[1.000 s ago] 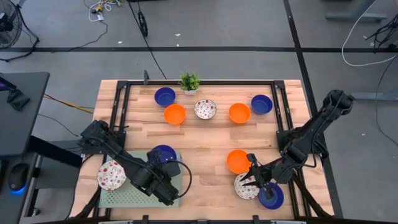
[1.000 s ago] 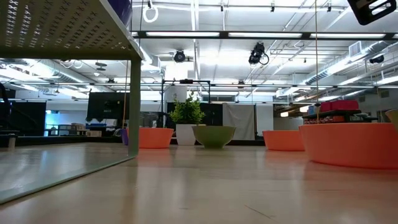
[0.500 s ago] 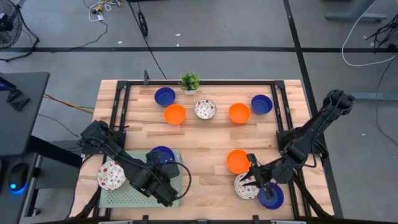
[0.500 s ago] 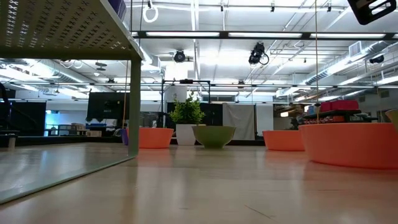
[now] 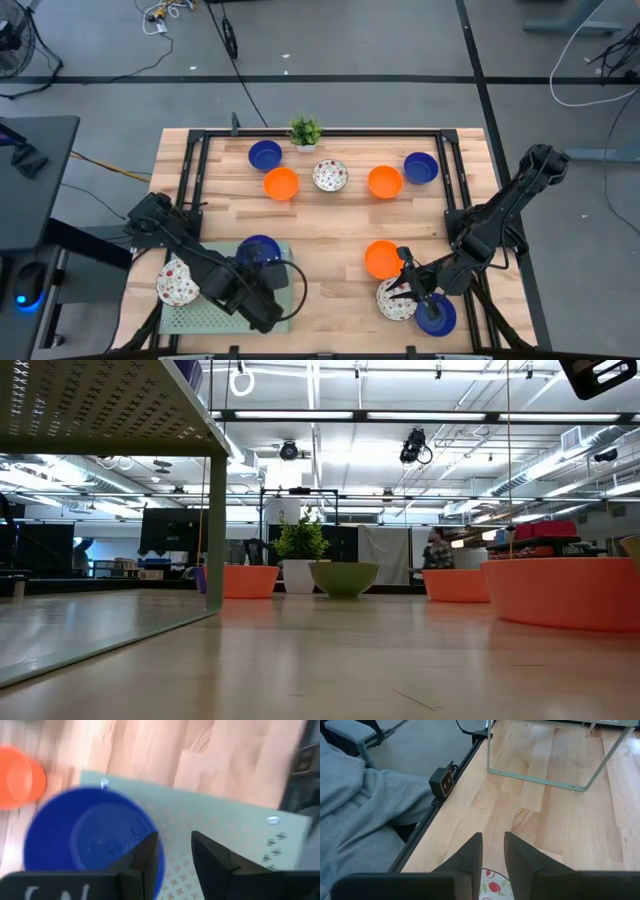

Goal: Pick & Place Mini bowls
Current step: Put the orange bowl on the shelf

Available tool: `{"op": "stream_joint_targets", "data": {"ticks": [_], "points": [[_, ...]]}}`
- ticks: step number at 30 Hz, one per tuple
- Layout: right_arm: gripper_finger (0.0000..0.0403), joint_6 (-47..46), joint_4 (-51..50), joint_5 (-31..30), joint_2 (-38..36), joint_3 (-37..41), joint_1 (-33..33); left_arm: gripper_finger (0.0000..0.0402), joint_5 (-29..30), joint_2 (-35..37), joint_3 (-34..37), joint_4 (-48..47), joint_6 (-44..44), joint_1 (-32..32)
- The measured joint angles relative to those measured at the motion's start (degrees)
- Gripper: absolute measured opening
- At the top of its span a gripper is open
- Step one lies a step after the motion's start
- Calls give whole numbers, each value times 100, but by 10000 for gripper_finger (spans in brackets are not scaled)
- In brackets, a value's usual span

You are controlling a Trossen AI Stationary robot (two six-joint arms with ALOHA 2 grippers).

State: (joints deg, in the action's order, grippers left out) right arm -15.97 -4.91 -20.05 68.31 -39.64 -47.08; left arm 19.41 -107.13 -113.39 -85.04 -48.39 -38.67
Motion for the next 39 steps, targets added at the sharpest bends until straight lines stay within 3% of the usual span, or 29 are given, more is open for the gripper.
{"op": "stream_joint_targets", "data": {"ticks": [5,11,17,23,28,35,39], "points": [[84,20,0,0,0,0,-1,129,803,4,-472,-4,480,-254],[84,23,0,0,0,0,-1,127,2165,7,-582,-36,1416,-599],[84,42,2,0,0,0,-1,126,2560,169,-582,93,2119,-427],[84,42,101,-2,0,0,0,126,2320,612,-580,194,2746,335],[84,42,194,-2,-2,0,-1,126,1882,958,-447,668,3254,1355],[84,-13,192,0,0,0,-6,126,270,1425,1030,2309,4078,3081],[84,-9,179,0,-1,0,-6,126,12,1467,1828,2843,3766,3929]]}}
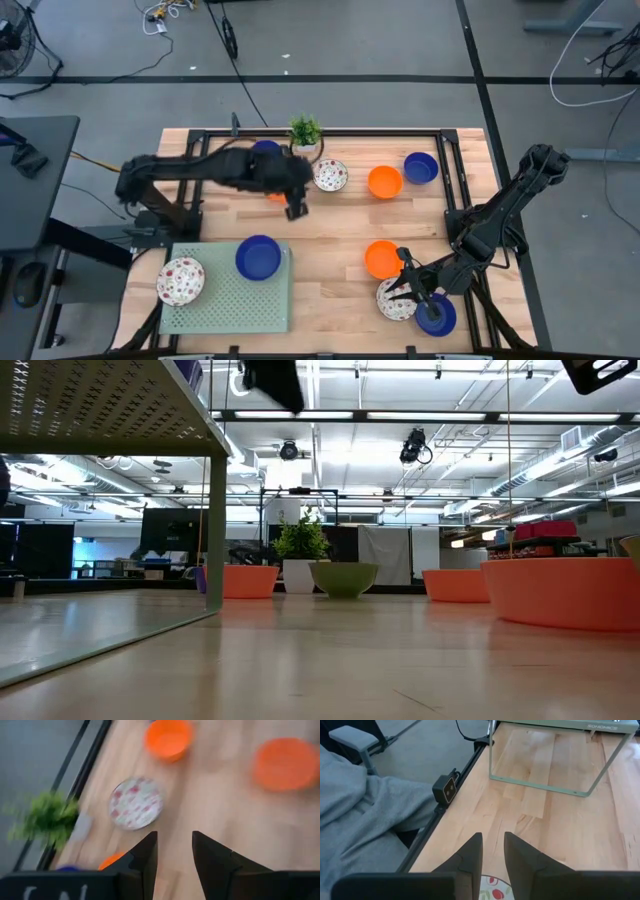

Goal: Pick & Place Mini bowls
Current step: Put the orange bowl on the shelf

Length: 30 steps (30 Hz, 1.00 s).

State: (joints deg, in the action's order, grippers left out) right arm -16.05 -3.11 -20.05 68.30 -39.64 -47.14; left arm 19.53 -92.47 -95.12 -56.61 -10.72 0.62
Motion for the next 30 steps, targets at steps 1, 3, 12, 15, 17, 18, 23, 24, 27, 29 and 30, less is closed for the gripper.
{"op": "stream_joint_targets", "data": {"ticks": [1,3,12,15,17,18,23,24,27,29,30], "points": [[84,4,0,0,0,0,-1,126,-3,-10,175,30,-195,173],[84,45,0,0,1,0,1,126,-4,-46,559,124,-683,484],[84,153,9,0,0,0,1,126,-339,-52,2275,1411,-2060,1114],[84,153,11,0,0,0,1,128,-504,-52,2580,1857,-2138,1111],[84,153,11,0,1,0,1,133,-571,-54,2733,2205,-2132,1107],[84,153,13,0,-1,0,1,138,-589,-66,2801,2334,-2129,1106],[84,155,23,0,1,2,1,170,-649,-295,2853,2540,-2120,1111],[84,157,23,0,1,3,1,174,-710,-367,2854,2515,-2120,1111],[84,177,36,-2,-1,4,1,180,-724,-597,2860,2538,-2118,1111],[84,175,44,-1,-1,7,1,180,-714,-733,2860,2534,-2118,1111],[84,171,29,-1,-1,7,1,181,-701,-811,2862,2514,-2115,1115]]}}
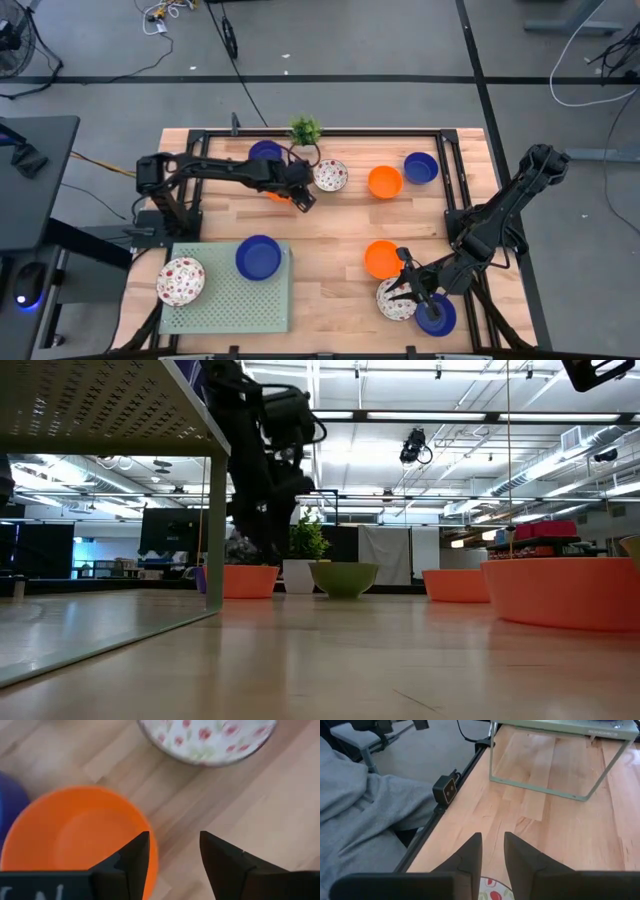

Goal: Pick & Place Mini bowls
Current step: Put the orange bowl on the shelf

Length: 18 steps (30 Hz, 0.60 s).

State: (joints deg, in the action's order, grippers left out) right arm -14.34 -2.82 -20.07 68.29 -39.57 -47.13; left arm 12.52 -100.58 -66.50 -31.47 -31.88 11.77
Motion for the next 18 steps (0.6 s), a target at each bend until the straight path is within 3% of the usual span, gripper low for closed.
{"op": "stream_joint_targets", "data": {"ticks": [11,18], "points": [[84,4,2,1,0,0,0,178,245,-259,-4,41,18,33],[84,-2,-13,1,0,0,0,141,236,-494,-4,18,15,33]]}}
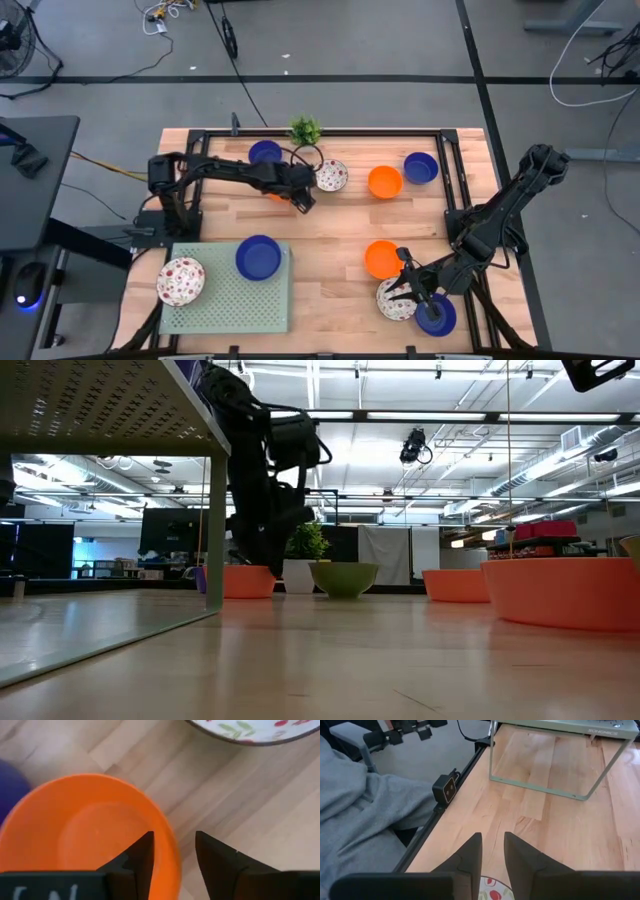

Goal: Pick & Place Mini bowls
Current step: Put the orange bowl on the shelf

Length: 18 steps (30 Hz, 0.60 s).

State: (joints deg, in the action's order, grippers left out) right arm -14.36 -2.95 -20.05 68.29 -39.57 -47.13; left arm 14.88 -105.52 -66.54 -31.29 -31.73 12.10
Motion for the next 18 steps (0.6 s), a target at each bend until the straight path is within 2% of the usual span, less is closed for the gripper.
{"op": "stream_joint_targets", "data": {"ticks": [10,18], "points": [[84,6,-21,-2,0,0,2,92,-32,-134,0,-20,-4,0],[84,6,-51,0,0,0,0,93,-230,-98,0,-124,106,-8]]}}
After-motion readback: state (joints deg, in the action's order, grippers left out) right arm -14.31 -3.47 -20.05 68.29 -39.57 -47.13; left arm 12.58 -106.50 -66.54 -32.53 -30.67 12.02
